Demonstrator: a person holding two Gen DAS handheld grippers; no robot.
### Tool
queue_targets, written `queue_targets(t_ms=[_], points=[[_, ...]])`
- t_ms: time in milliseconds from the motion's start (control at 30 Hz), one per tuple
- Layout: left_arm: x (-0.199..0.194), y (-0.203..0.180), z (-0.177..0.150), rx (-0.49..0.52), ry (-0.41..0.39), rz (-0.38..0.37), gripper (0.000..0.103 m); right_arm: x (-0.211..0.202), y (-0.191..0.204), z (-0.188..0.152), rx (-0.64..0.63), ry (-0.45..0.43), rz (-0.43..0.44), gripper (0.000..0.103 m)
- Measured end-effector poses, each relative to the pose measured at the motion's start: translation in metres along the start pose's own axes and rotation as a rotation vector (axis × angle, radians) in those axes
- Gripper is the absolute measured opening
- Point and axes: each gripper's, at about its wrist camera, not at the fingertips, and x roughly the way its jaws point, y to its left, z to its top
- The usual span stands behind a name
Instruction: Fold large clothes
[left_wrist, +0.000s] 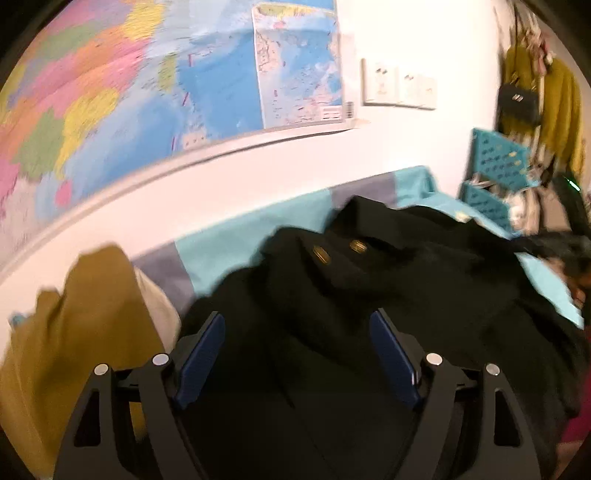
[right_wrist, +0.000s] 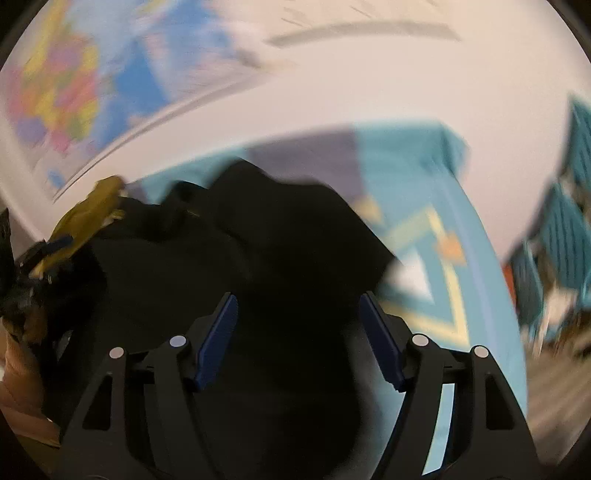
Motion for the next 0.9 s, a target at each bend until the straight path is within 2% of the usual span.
queue_targets(t_ms=[33, 100, 200, 267, 333, 367, 400, 433, 500, 533, 667, 733, 767, 800, 833, 867, 900], points=[[0.010, 0.004, 0.007, 0.011, 0.011, -0.020, 0.078, 0.002, -0.008, -0.007, 0.016, 0.011, 0.016, 0.068], [0.034, 0.014, 0.020, 0.005, 0.063, -0.124, 0.083, 0.005, -0.013, -0.016, 0.038, 0.016, 0.062, 0.068], [0.069, 0.026, 0.030, -0.034, 0.173, -0.288, 0.084, 0.007, -0.018, -0.023, 0.058, -0.003, 0.142, 0.069], [0.081, 0.027, 0.030, -0.038, 0.197, -0.338, 0.083, 0.012, -0.018, -0.024, 0.059, 0.000, 0.165, 0.069], [0.088, 0.025, 0.025, -0.031, 0.225, -0.375, 0.062, 0.019, -0.017, -0.024, 0.062, 0.004, 0.184, 0.070], [0.088, 0.022, 0.021, -0.028, 0.241, -0.381, 0.036, 0.019, -0.017, -0.022, 0.058, -0.004, 0.191, 0.068], [0.086, 0.022, 0.017, -0.031, 0.249, -0.368, 0.011, 0.020, -0.018, -0.021, 0.059, -0.001, 0.214, 0.054], [0.082, 0.021, 0.015, -0.030, 0.251, -0.358, 0.005, 0.021, -0.015, -0.018, 0.059, 0.004, 0.236, 0.033], [0.060, 0.020, 0.012, -0.034, 0.196, -0.331, 0.005, 0.016, -0.014, -0.016, 0.042, -0.020, 0.217, 0.016], [0.049, 0.022, 0.012, -0.055, 0.178, -0.337, 0.005, 0.012, -0.016, -0.016, 0.046, -0.033, 0.232, 0.013], [-0.009, 0.048, 0.002, -0.236, 0.140, -0.355, 0.005, -0.012, -0.024, -0.011, 0.073, -0.098, 0.225, 0.011], [-0.021, 0.055, -0.007, -0.292, 0.175, -0.374, 0.005, -0.013, -0.029, -0.009, 0.078, -0.094, 0.208, 0.011], [-0.023, 0.058, -0.017, -0.323, 0.216, -0.377, 0.009, -0.008, -0.030, -0.009, 0.078, -0.072, 0.184, 0.011], [-0.021, 0.055, -0.020, -0.317, 0.239, -0.351, 0.010, -0.001, -0.029, -0.009, 0.070, -0.041, 0.160, 0.012], [-0.020, 0.050, -0.027, -0.281, 0.255, -0.289, 0.011, 0.003, -0.028, -0.010, 0.066, -0.026, 0.137, 0.018], [-0.019, 0.048, -0.035, -0.248, 0.268, -0.221, 0.022, 0.007, -0.028, -0.011, 0.068, -0.017, 0.121, 0.023], [-0.013, 0.049, -0.044, -0.237, 0.298, -0.153, 0.040, 0.009, -0.028, -0.012, 0.071, -0.010, 0.108, 0.028]])
